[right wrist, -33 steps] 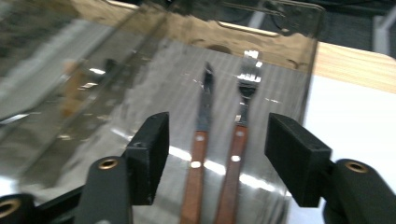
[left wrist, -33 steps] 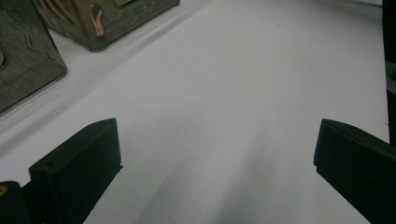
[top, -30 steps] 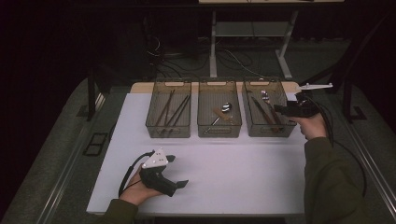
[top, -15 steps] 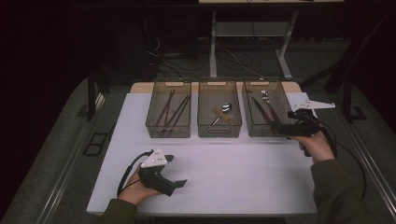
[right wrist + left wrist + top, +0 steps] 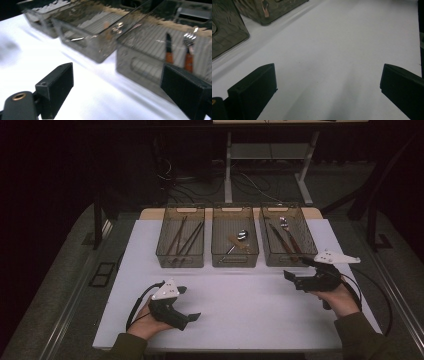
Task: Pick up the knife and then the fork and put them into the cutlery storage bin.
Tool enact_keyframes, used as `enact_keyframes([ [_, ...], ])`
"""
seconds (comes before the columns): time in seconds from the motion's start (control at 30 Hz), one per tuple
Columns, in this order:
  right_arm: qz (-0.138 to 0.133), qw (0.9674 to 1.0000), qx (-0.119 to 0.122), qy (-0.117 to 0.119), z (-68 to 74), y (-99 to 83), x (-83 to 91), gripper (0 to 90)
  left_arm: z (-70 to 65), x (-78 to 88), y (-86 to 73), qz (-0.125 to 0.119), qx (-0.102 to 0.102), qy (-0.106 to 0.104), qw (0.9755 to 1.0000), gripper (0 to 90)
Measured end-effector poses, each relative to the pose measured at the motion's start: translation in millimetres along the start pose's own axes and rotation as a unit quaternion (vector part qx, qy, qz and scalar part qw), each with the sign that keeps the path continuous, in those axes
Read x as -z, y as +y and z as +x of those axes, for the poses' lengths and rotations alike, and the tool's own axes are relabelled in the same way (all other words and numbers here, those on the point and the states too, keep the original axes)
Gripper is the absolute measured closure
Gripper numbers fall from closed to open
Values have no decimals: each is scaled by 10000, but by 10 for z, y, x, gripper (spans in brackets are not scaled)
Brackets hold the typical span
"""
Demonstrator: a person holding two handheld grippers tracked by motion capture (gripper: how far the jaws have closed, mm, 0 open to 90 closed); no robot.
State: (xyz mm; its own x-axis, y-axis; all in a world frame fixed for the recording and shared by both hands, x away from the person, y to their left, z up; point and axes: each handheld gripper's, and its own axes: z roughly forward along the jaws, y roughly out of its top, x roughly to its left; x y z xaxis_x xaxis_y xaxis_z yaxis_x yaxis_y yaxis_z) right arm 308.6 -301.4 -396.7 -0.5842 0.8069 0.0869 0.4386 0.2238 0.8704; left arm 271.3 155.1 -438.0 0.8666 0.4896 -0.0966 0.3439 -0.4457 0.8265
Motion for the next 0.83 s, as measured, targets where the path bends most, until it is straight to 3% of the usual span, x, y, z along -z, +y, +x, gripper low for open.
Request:
enact_keyframes([
  [0.2, -24, 9999, 100, 98, 130, -205, 36, 113, 0, -1, 4, 10, -16, -10, 10000, 0],
  [0.47, 101, 9998, -19, 178, 220, -445, 76, 113, -3, -2, 4, -4, -12, -16, 10000, 0],
  [0.83, 359, 9988, 75, 310, 257, -572, 48, 113, -2, -1, 5, -4, -6, -22, 10000, 0],
])
